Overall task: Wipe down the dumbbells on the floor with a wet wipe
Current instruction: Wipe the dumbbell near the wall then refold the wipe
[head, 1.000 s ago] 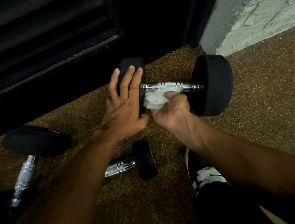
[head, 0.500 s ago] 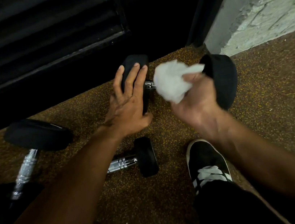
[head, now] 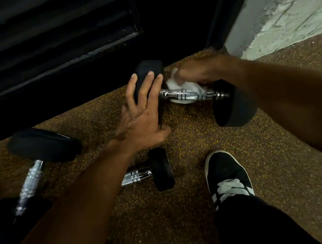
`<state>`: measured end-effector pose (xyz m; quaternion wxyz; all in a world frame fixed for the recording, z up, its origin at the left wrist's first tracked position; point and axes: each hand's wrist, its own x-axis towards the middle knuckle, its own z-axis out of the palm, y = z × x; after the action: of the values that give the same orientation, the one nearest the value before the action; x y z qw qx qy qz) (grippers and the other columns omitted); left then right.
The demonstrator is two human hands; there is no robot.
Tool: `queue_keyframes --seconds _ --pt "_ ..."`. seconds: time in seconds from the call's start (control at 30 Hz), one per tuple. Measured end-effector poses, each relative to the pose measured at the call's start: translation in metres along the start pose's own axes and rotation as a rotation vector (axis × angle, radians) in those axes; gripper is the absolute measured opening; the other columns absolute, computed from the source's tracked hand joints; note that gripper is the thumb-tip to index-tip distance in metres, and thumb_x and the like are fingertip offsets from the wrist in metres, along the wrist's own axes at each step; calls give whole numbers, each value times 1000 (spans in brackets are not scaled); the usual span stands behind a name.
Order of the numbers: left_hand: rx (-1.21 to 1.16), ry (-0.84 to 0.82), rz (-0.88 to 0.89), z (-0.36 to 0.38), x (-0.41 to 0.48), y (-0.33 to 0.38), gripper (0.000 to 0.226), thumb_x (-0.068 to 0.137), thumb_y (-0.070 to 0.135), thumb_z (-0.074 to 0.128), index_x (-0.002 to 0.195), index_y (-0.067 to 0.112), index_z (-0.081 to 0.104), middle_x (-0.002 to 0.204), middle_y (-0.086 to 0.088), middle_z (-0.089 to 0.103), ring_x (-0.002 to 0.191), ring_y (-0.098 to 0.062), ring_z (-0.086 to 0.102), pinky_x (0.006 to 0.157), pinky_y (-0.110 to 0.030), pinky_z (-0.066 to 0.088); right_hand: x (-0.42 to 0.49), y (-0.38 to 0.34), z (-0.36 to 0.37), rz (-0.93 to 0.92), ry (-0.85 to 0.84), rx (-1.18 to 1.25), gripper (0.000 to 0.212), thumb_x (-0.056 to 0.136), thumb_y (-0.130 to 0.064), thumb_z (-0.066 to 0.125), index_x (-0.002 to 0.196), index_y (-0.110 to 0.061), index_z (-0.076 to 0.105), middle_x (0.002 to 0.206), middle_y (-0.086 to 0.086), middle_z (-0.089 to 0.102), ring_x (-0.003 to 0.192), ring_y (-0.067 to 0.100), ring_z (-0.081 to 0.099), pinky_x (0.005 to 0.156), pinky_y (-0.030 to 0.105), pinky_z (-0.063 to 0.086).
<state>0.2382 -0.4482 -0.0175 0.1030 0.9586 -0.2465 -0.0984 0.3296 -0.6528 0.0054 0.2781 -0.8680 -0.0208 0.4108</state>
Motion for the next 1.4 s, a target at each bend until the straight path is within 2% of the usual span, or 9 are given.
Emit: queue_keyframes --seconds 0.13,0.3,0.4,0.6,0.73,0.83,1.1,1.27,1.4 --pt "14 21 5 4 -3 0 117 66 57 60 160 18 0 166 -4 -4 152 -39 -9 100 -62 40 -6 9 -11 111 -114 -137 15 91 -15 48 93 -9 62 90 9 61 76 21 57 67 29 46" --pt "45 23 10 7 -6 0 117 65 64 51 160 17 0 166 -4 -4 151 -41 -6 98 -61 42 11 -13 7 13 78 162 11 90 -19 51 90 -11 60 96 6 64 88 20 61 70 30 47" --pt "46 19 4 8 -9 -1 116 66 64 49 159 18 -2 166 -5 -6 151 -41 -8 98 -61 42 -1 2 -10 81 -100 -31 22 86 -22 52 102 -11 60 106 9 67 93 24 64 82 36 51" --pt "30 20 -3 7 -7 1 117 66 62 54 160 20 -2 166 -3 -6 152 -40 -9 99 -61 42 -28 -12 -11 -10 -99 -303 23 96 -20 42 82 -10 57 73 6 53 59 16 46 55 27 38" --pt "26 -11 -29 3 -5 3 120 67 56 65 160 21 -4 167 -3 -9 152 -37 -12 100 -58 41 -43 7 65 -322 322 -696 43 101 -22 32 133 1 49 127 24 54 112 35 57 92 47 48" --pt "44 -16 -36 2 -5 5 123 67 55 68 159 21 -7 167 -2 -10 152 -37 -13 99 -58 42 -47 31 104 -16 412 -615 62 97 -23 21 148 11 14 152 34 23 142 46 25 116 54 26" --pt "54 8 -23 7 -9 4 122 65 54 67 158 20 -4 166 -4 -5 152 -40 -7 100 -59 42 -37 21 116 -247 431 -633 64 99 -28 18 153 1 1 161 22 1 150 36 -3 122 48 4" --pt "46 -1 -36 7 -8 4 123 64 55 65 158 21 -6 166 -2 -8 151 -39 -10 101 -59 41 -38 28 112 13 539 -533 66 95 -29 18 148 10 18 154 31 23 145 43 20 118 53 21" --pt "56 9 -31 8 -9 3 122 64 55 64 158 21 -5 166 -2 -8 152 -40 -9 97 -58 44 -27 17 115 -203 444 -576 72 89 -30 3 151 6 14 158 27 16 148 41 10 119 53 14"
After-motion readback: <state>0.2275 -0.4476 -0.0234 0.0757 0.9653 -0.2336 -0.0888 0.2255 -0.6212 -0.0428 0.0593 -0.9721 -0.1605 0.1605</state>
